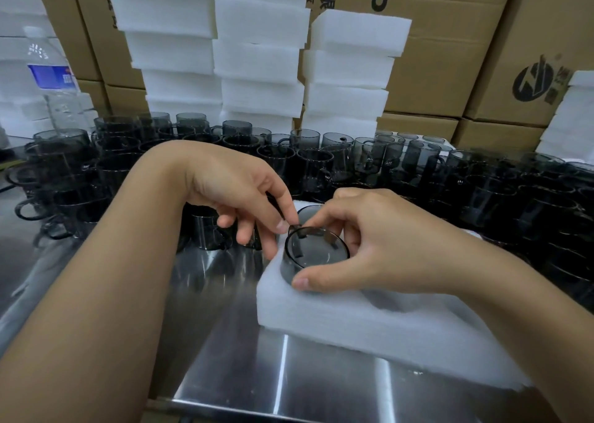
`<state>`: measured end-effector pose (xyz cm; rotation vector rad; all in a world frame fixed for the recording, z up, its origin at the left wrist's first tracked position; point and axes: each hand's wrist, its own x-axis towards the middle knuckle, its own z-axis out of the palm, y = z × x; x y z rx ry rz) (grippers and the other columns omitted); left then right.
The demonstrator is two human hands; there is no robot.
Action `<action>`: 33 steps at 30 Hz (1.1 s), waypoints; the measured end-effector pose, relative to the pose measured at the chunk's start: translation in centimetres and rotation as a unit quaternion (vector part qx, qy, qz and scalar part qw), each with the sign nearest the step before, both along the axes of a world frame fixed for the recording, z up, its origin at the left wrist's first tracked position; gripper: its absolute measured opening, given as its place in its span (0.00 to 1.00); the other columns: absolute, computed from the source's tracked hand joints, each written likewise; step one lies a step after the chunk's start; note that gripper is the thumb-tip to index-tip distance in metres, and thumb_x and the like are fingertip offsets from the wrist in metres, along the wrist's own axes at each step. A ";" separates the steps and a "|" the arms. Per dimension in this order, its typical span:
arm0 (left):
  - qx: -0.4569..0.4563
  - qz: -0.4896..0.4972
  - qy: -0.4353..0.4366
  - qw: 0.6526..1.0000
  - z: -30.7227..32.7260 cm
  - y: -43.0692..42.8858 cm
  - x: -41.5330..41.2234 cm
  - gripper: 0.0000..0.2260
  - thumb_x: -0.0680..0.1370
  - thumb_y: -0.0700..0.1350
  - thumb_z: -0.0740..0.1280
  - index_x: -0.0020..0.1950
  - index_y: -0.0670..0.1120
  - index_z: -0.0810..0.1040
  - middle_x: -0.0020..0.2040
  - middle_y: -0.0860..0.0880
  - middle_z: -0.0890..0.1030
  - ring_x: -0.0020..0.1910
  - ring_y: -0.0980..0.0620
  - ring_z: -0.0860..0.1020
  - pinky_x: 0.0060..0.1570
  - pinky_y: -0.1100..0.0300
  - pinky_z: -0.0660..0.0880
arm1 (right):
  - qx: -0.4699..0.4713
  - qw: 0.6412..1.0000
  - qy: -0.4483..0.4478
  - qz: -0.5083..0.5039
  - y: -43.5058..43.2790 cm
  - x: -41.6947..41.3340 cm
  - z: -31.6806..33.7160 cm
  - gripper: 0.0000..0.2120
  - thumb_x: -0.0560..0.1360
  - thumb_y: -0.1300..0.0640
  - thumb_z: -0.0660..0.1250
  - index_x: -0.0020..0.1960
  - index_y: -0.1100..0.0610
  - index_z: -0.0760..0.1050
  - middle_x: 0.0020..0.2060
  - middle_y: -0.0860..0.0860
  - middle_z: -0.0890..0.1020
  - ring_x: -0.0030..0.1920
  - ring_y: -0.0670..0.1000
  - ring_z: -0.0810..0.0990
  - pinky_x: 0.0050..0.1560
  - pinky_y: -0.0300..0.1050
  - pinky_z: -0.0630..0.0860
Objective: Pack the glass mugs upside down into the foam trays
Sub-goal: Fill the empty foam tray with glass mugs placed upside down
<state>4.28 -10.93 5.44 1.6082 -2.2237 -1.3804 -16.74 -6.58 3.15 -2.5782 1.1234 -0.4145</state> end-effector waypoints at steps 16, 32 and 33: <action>-0.017 0.019 -0.097 0.995 -0.9 -0.1 -1.3 0.14 0.72 0.35 0.73 0.51 0.46 0.72 0.34 0.49 0.83 0.25 0.58 0.75 0.20 0.68 0.65 | -0.010 0.998 0.054 0.010 0.2 0.4 -0.7 0.36 0.58 0.26 0.65 0.64 0.39 0.74 0.39 0.39 0.67 0.42 0.35 0.68 0.36 0.36 0.63; -0.004 -0.036 -0.093 0.995 -0.4 0.5 -0.8 0.21 0.65 0.45 0.78 0.45 0.45 0.67 0.26 0.52 0.76 0.20 0.58 0.70 0.18 0.68 0.62 | 0.108 0.993 -0.030 0.037 -1.5 -1.8 -0.9 0.30 0.52 0.29 0.69 0.53 0.36 0.81 0.42 0.40 0.75 0.38 0.40 0.72 0.43 0.40 0.71; -0.007 -0.032 -0.103 0.994 -0.5 0.5 -0.9 0.19 0.66 0.45 0.77 0.44 0.45 0.67 0.24 0.53 0.75 0.20 0.58 0.69 0.18 0.68 0.62 | 0.110 0.993 -0.027 0.037 -1.6 -1.8 -0.9 0.30 0.52 0.28 0.69 0.53 0.36 0.80 0.41 0.39 0.75 0.38 0.40 0.72 0.42 0.39 0.70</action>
